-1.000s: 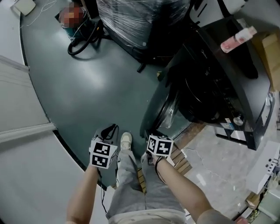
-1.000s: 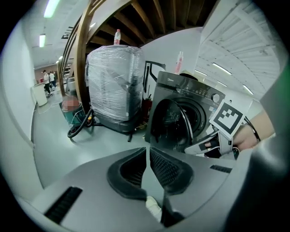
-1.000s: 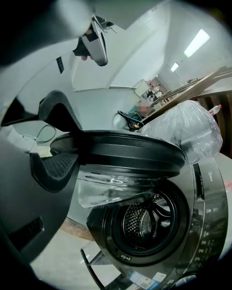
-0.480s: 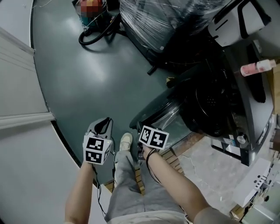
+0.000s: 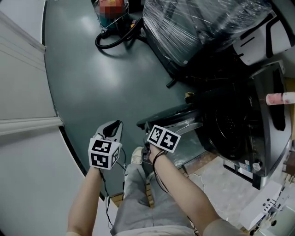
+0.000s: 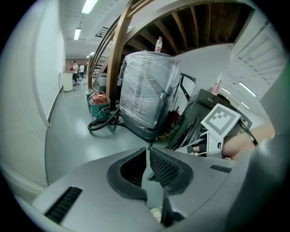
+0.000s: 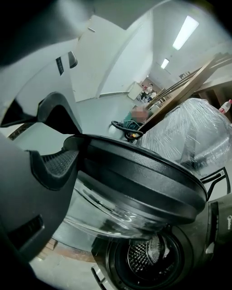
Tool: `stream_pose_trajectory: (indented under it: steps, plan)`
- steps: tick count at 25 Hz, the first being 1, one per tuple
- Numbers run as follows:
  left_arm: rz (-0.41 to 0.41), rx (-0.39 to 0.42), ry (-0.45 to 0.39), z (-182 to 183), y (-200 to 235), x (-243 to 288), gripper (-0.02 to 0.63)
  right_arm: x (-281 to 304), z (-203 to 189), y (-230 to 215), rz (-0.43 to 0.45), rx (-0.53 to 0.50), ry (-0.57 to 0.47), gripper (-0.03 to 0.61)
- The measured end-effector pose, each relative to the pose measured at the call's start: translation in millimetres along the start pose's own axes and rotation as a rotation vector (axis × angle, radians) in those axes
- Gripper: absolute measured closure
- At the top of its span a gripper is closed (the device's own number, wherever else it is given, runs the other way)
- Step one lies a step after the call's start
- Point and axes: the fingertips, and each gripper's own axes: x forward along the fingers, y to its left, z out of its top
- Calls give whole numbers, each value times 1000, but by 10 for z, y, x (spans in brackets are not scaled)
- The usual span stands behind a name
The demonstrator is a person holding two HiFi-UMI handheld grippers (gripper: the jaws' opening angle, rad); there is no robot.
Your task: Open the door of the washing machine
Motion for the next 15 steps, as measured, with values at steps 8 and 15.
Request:
stream_pose_trajectory:
  steps: [8, 15]
  plan:
    - [7, -10, -34, 314, 399, 198, 574, 381, 471, 391, 47, 83, -37, 462]
    - [29, -52, -44, 497, 574, 306, 572, 589, 839, 587, 74, 129, -64, 471]
